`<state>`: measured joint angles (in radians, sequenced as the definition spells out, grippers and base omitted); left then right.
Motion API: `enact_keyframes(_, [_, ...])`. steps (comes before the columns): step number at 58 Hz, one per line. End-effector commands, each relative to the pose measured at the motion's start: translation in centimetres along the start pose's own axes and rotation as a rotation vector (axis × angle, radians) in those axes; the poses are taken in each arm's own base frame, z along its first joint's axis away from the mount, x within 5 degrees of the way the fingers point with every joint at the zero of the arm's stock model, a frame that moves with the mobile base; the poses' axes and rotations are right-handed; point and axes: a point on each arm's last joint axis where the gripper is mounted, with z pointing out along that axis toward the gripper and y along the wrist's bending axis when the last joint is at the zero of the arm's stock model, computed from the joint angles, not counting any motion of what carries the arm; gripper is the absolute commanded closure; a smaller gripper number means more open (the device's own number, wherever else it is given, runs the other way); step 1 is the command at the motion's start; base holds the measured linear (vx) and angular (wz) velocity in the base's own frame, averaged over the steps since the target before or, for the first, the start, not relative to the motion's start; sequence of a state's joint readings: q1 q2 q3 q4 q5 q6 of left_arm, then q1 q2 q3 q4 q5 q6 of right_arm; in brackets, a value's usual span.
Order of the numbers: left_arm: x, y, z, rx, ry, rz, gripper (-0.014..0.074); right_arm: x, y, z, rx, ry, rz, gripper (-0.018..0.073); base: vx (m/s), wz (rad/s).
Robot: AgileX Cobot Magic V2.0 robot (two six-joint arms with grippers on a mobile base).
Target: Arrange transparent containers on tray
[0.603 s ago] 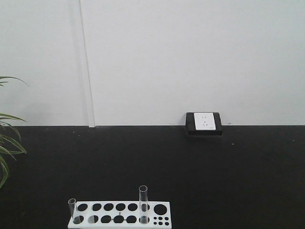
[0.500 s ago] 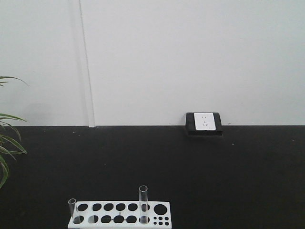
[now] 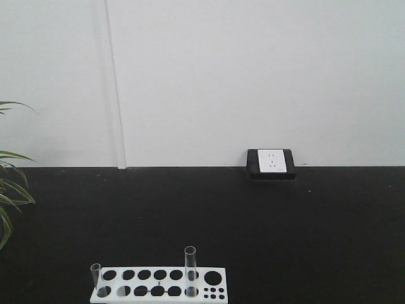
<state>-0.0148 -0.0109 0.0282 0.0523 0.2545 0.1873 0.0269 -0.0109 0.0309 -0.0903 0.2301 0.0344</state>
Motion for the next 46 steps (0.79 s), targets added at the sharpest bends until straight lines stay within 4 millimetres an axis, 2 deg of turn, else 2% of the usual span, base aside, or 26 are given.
enact_keyframes(1, [0.3,-0.1,0.1,-0.006,-0.068,-0.011,0.06,-0.4,0.0,0.1,0.003,-0.063,-0.016,0.0571,0.0,0.0])
enact_keyframes(16, [0.3,-0.1,0.1,-0.006,-0.068,-0.011,0.06,-0.4,0.0,0.1,0.005,-0.064,-0.023,0.0571,0.0,0.0])
enact_keyframes(31, [-0.4,0.1,0.0,-0.048,-0.144,0.199,0.06,-1.1,0.1,0.1,-0.01,-0.134,0.062,0.0571,0.0,0.0])
enact_keyframes(46, [-0.7,0.1,0.0,-0.055,-0.172,0.215,0.06,-1.4,0.1,0.0,-0.01,-0.176,0.06,0.0571,0.0,0.0])
